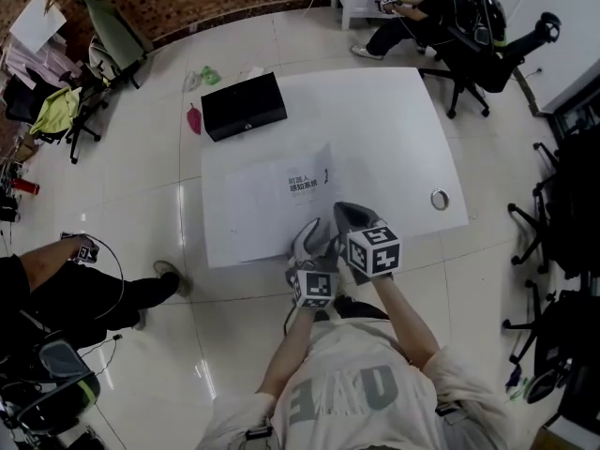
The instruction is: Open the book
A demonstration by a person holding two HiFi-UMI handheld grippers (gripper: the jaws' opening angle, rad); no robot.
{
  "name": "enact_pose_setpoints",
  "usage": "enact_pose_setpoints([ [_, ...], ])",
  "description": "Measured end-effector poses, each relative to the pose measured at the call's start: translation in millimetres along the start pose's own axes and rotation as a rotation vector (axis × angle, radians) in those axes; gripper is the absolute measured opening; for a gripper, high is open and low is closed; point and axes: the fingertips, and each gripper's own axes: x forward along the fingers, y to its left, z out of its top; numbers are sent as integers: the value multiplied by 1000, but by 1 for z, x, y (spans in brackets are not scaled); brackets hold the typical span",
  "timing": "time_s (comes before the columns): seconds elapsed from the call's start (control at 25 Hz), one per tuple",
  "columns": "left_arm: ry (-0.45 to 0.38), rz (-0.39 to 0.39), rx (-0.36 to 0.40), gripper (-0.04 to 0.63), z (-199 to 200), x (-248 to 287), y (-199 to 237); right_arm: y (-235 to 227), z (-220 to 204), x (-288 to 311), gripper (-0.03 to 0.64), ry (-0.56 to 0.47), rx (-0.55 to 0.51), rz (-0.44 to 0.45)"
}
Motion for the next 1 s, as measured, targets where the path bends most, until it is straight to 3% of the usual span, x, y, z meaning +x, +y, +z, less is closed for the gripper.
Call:
enact_pose_setpoints([
  [0.2,-49,21,13,57,15,-1,-1,5,6,-1,3,-22,-18,11],
  [0.56,-115,111,-103,18,29,-14,25,7,31,-23,5,-119,-56,12],
  [0.84,-156,272,-185,20,33,-53,75,-36,-63,0,4,106,-33,-109],
  [1.0,-121,385,-248,31,10,-86,106,-39,-96,9,3,193,-54,-119],
])
